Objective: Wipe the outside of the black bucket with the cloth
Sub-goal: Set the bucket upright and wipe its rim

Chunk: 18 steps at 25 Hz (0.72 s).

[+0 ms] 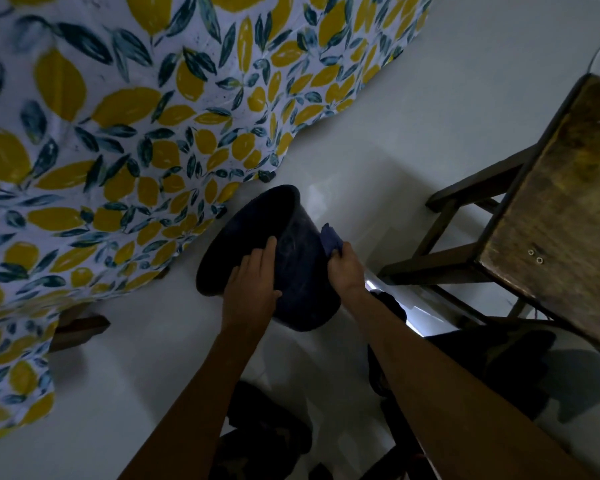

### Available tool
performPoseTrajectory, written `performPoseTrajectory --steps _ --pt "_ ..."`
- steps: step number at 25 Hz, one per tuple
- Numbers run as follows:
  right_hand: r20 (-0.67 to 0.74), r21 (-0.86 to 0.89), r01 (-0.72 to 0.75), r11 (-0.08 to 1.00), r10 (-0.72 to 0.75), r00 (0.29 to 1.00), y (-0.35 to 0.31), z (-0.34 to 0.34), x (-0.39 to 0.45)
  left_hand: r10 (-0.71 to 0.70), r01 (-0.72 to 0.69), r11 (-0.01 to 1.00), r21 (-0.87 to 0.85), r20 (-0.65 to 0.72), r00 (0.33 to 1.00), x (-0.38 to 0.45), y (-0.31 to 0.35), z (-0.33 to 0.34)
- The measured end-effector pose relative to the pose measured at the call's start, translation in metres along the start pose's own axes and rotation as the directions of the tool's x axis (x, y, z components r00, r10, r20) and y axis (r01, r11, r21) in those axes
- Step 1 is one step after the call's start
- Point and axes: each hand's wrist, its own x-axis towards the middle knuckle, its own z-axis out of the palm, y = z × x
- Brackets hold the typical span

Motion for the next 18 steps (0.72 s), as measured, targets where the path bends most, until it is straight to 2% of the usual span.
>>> performPoseTrajectory --steps 3,6,9,12,14,16,18 --pt "0.07 0.152 -0.09 0.984 0.08 0.994 0.0 0.005 0.004 0.083 -0.072 0.986 0.15 -0.068 0.994 -0.018 -0.002 0.009" --pt "0.127 0.222 -0.087 0.971 0.06 0.99 0.027 0.007 0.033 0.133 -0.116 0.969 0.217 -0.067 0.989 -0.04 0.001 0.022" --pt "0.073 0.261 -0.118 0.958 0.103 0.992 0.001 -0.013 0.009 0.229 -0.2 0.939 0.279 -0.075 0.97 -0.064 0.01 0.044" --pt "0.006 0.267 -0.031 0.963 0.03 1.0 -0.004 -0.035 -0.009 0.276 -0.254 0.932 0.26 -0.052 0.96 -0.088 0.019 0.068" --pt "0.057 0.31 -0.026 0.95 0.009 0.998 0.003 -0.044 -0.013 0.281 -0.261 0.939 0.226 -0.058 0.958 -0.097 0.02 0.081" --pt "0.087 0.251 -0.014 0.968 -0.008 0.996 0.008 -0.045 -0.014 0.259 -0.234 0.95 0.205 -0.099 0.961 -0.102 0.015 0.086" --pt "0.09 0.163 0.015 0.987 -0.03 0.996 0.012 -0.041 -0.016 0.172 -0.158 0.976 0.152 -0.083 0.982 -0.106 0.005 0.081"
